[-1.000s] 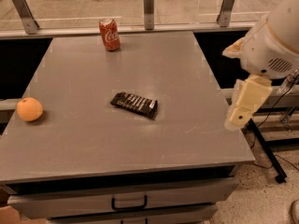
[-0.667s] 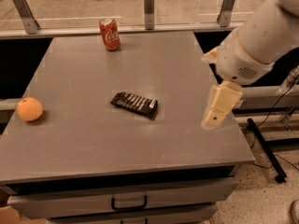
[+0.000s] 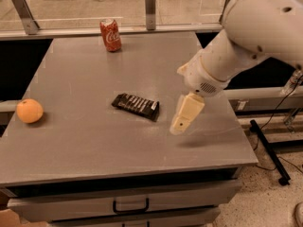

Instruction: Move rxbar chocolate near coke can

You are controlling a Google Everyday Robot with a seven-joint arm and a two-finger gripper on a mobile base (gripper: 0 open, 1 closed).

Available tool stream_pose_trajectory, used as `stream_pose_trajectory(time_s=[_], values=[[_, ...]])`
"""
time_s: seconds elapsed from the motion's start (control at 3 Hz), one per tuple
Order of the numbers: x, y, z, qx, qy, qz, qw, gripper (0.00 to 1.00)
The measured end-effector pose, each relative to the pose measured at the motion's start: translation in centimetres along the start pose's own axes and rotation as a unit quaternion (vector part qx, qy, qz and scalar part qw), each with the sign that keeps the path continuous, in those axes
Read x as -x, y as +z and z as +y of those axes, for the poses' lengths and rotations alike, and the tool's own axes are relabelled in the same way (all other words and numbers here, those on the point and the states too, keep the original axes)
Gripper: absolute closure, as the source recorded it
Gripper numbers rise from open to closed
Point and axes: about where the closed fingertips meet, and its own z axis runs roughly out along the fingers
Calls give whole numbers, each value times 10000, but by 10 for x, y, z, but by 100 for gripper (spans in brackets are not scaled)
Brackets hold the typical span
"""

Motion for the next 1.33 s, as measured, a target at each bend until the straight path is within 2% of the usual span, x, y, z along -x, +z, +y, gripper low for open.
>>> stream_pose_trajectory(time_s=[0.33, 0.67, 1.0, 1.33], values=[[23, 25, -4, 40, 91, -198, 9998, 0], [41, 42, -3, 102, 161, -327, 9993, 10], [51, 58, 0, 189, 232, -396, 9988, 28], [62, 57, 0, 215, 258, -504, 9982, 51]])
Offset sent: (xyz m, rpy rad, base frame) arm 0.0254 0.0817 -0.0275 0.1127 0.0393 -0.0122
